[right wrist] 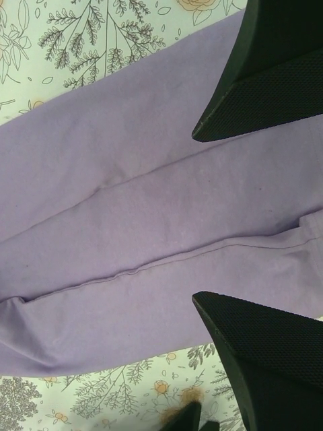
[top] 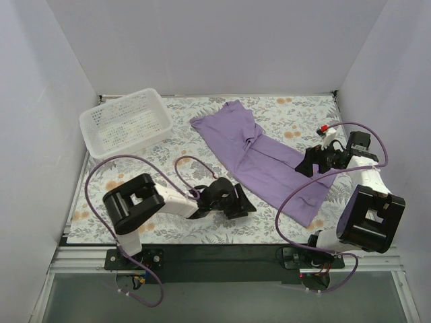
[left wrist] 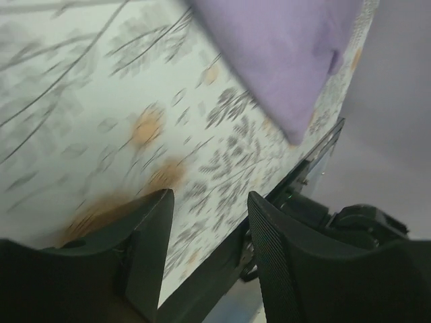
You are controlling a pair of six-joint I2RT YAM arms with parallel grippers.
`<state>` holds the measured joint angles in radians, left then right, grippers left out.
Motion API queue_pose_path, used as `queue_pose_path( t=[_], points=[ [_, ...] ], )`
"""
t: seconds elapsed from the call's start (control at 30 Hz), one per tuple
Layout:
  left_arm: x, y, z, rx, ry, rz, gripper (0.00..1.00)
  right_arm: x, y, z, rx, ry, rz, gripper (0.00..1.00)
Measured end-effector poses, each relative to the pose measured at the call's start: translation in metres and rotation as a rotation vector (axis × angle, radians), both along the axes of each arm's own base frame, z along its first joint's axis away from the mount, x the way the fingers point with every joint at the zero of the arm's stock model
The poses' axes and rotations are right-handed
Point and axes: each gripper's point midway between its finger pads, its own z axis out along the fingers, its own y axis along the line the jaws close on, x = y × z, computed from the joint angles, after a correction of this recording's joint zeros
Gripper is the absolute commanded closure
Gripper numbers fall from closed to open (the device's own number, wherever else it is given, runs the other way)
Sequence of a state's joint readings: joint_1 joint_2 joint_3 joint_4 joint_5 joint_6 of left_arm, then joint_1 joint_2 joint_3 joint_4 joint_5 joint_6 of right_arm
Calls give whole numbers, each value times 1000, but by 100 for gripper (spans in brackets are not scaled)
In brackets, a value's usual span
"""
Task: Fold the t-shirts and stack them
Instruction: Fold the tshirt
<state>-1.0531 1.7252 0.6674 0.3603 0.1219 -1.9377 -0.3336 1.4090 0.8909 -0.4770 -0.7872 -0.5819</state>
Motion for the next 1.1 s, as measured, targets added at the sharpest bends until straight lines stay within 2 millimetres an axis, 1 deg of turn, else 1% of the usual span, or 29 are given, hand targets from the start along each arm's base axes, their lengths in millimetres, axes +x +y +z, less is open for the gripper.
queue_pose_path(
  t=[0.13, 0.2, 0.27, 0.33, 0.4, 0.43, 0.63, 0.7, 0.73, 0.77, 0.8, 1.0, 1.1],
  points=[
    [23, -49, 1, -51, 17, 0, 52, 0, 0, 0, 1, 0, 2, 2],
    [31, -65, 1, -62, 34, 11, 54, -1, 0, -1, 1, 1, 2, 2],
    [37, -75, 0, -59, 42, 20, 58, -1, 1, -1, 2, 2, 2, 2],
    [40, -76, -3, -44, 53, 35, 62, -1, 1, -1, 1, 3, 2, 2],
    [42, -75, -5, -22, 60, 54, 64, -1, 1, -1, 2, 3, 2, 2],
    [44, -74, -5, -14, 61, 61, 68, -1, 1, -1, 2, 3, 2, 2],
    [52, -80, -8, 22, 61, 88, 70, -1, 1, -1, 2, 4, 2, 2],
    [54, -82, -9, 26, 61, 94, 76, -1, 1, -1, 2, 4, 2, 2],
    [54, -82, -10, 27, 61, 97, 80, -1, 1, -1, 2, 4, 2, 2],
    [55, -82, -10, 30, 62, 100, 87, -1, 1, -1, 2, 4, 2, 2],
    [55, -81, -12, 36, 62, 103, 90, -1, 1, -1, 2, 5, 2, 2],
    [56, -81, -15, 46, 49, 93, 100, -2, 1, -2, 3, 6, 2, 2],
    [55, -81, -16, 37, 26, 75, 100, -2, 1, -2, 3, 6, 2, 2]
  ],
)
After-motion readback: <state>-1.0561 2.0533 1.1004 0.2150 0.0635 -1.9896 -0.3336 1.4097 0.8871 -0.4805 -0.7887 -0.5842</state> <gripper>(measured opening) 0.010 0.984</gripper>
